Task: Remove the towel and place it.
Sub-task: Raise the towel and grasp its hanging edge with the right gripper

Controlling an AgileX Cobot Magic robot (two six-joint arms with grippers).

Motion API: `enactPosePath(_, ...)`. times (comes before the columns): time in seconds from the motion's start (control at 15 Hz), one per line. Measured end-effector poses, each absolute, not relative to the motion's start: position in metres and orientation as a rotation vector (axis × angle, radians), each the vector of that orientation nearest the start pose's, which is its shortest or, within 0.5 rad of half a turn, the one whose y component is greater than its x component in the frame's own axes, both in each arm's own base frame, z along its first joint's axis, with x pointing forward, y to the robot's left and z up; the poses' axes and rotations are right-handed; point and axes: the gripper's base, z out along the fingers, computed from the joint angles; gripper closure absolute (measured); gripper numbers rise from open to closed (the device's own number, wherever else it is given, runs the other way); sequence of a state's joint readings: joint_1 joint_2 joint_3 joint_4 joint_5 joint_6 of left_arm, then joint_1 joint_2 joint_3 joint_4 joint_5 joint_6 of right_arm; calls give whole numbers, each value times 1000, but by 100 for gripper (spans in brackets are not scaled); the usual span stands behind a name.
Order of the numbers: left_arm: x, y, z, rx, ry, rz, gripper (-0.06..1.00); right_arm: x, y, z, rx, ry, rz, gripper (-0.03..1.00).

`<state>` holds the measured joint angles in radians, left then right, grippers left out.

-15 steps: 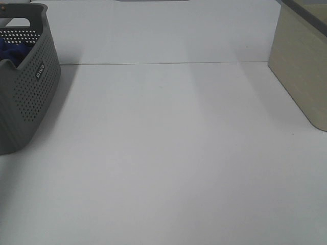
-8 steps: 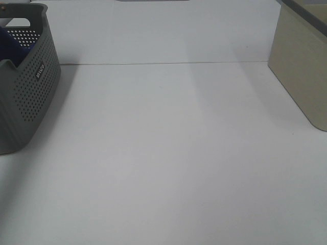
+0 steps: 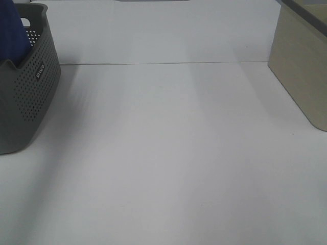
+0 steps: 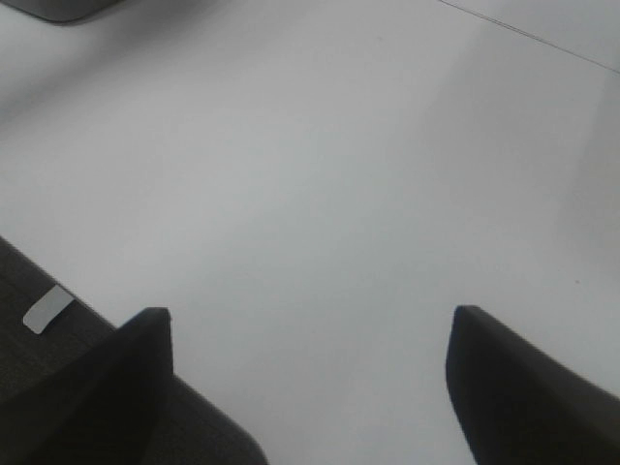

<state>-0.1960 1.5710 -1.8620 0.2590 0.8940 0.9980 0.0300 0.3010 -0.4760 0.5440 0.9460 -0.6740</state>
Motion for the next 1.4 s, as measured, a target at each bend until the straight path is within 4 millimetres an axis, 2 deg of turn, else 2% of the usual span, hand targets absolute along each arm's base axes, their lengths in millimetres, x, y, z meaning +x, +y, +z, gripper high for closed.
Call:
enactPosePath(0.2, 326, -74, 495, 1249, 1664, 759, 94, 61, 45, 286, -668, 1997, 337, 21)
enactPosePath(0.27, 316, -95, 505, 1271, 1592, 720, 94, 77, 49, 288, -693, 1967, 385, 21)
enactPosePath(0.33, 316, -95, 505, 1271, 1592, 720, 94, 77, 49, 288, -693, 1967, 385, 21)
enactPosePath(0.4, 312, -108, 507, 1293, 1558, 697, 94, 86, 52, 288, -708, 1951, 414, 21)
enactPosePath(0.47, 304, -129, 507, 1331, 1510, 646, 94, 103, 57, 288, -733, 1910, 477, 21)
enactPosePath(0.67, 291, -156, 507, 1366, 1456, 574, 94, 130, 64, 283, -772, 1857, 567, 21)
enactPosePath(0.87, 280, -176, 508, 1371, 1422, 502, 94, 159, 69, 273, -761, 1818, 629, 21)
enactPosePath(1.2, 260, -205, 508, 1424, 1357, 386, 94, 205, 73, 275, -751, 1763, 683, 17)
enactPosePath(1.4, 257, -227, 497, 1472, 1347, 289, 94, 232, 94, 263, -833, 1770, 775, 16)
